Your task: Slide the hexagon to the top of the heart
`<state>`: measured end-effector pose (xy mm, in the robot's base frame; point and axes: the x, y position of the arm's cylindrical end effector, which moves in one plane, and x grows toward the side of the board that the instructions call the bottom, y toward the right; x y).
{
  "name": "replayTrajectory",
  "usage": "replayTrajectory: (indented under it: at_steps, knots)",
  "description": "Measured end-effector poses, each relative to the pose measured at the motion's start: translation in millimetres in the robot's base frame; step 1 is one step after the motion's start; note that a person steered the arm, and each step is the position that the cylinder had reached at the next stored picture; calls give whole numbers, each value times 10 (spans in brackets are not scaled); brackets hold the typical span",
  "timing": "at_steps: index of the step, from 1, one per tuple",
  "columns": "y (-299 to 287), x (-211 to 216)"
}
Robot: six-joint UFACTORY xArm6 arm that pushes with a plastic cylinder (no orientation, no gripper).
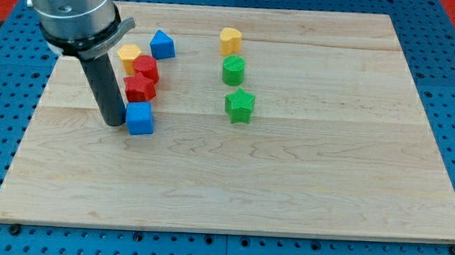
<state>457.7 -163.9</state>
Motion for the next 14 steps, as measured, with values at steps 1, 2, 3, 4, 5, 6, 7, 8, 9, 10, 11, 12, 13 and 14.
replayTrajectory:
  at_steps: [1, 2, 3, 4, 5, 6, 7, 8, 9, 10, 11, 12, 13, 14]
  knots:
    - [-387, -113]
    - [-396, -485]
    - [-124, -628]
    - [34, -667]
    - [-83, -975]
    - [-243, -1324]
    - [-240, -1613]
    - [-208, -1957]
    - [-175, -2080]
    - [1, -2132]
    - [-297, -2209]
    - [-320, -2335]
    - [451, -2429]
    - [754, -2308]
